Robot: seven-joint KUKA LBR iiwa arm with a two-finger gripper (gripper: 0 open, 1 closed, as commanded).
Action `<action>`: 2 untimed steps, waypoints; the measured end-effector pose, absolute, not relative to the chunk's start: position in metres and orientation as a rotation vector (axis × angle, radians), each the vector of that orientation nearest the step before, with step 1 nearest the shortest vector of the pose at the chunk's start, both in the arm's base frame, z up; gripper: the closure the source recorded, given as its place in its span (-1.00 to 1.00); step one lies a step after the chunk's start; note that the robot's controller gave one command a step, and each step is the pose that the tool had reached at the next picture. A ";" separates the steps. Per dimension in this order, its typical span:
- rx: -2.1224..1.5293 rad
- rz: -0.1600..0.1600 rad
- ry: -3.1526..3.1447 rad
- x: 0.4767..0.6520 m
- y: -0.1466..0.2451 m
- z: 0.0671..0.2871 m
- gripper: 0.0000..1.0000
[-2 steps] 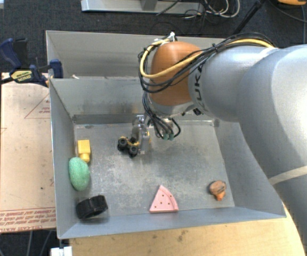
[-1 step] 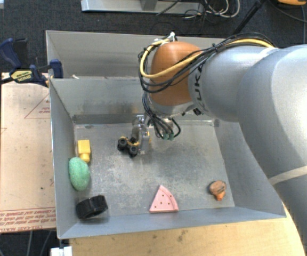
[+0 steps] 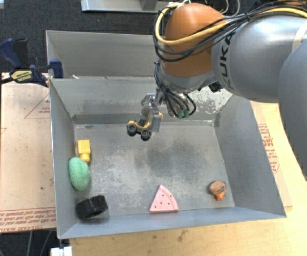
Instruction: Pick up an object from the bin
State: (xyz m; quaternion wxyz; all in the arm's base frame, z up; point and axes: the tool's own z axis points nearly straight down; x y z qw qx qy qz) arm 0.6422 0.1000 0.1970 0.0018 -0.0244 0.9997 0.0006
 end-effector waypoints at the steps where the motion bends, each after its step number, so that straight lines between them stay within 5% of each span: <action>1: -0.076 0.002 3.137 0.642 0.100 0.197 1.00; 2: -0.064 0.000 3.146 0.618 0.101 0.245 1.00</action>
Offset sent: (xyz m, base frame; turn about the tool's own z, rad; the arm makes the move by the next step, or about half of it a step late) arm -0.0513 0.0020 0.1194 0.0214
